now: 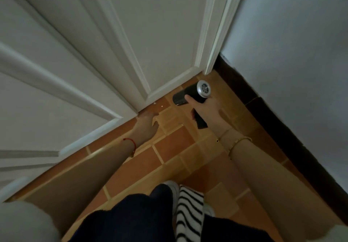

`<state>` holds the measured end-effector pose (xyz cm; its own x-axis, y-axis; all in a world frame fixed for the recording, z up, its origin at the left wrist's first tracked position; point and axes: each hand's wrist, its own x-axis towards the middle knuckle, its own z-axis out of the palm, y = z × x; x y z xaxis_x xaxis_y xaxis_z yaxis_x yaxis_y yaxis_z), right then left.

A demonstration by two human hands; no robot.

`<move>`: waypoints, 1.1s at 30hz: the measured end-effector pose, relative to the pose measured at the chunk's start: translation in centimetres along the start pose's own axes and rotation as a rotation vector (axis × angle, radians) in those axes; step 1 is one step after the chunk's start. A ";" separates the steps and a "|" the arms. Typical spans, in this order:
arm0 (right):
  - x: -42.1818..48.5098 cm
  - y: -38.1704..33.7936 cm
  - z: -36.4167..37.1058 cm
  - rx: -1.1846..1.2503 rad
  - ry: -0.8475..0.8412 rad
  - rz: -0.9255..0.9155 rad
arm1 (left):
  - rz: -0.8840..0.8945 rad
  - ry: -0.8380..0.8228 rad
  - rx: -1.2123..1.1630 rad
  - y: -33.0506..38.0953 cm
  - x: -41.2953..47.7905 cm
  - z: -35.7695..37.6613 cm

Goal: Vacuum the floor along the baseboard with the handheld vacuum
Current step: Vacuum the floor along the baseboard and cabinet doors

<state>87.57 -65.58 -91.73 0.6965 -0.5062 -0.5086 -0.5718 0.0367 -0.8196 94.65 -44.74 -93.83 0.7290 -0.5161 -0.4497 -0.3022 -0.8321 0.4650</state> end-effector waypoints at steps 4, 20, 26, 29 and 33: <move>5.4 4.0 3.0 -0.111 -0.064 -0.059 | 0.063 0.024 0.100 -4.5 3.2 4.3; 9.6 8.5 11.3 -0.165 -0.048 -0.191 | 0.062 0.248 0.163 -9.8 6.1 9.9; 9.1 8.8 11.9 -0.039 -0.092 -0.132 | 0.057 0.237 0.169 -11.0 5.7 10.4; 8.8 8.9 12.3 0.100 -0.067 -0.057 | 0.060 0.228 0.169 -11.1 5.6 10.5; 8.9 8.8 12.1 0.170 0.030 -0.013 | 0.065 0.221 0.164 -11.0 5.5 10.5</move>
<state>93.99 -59.33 -106.69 0.6889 -0.5327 -0.4916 -0.4792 0.1741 -0.8603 95.53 -40.51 -109.43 0.8156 -0.5278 -0.2371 -0.4353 -0.8296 0.3497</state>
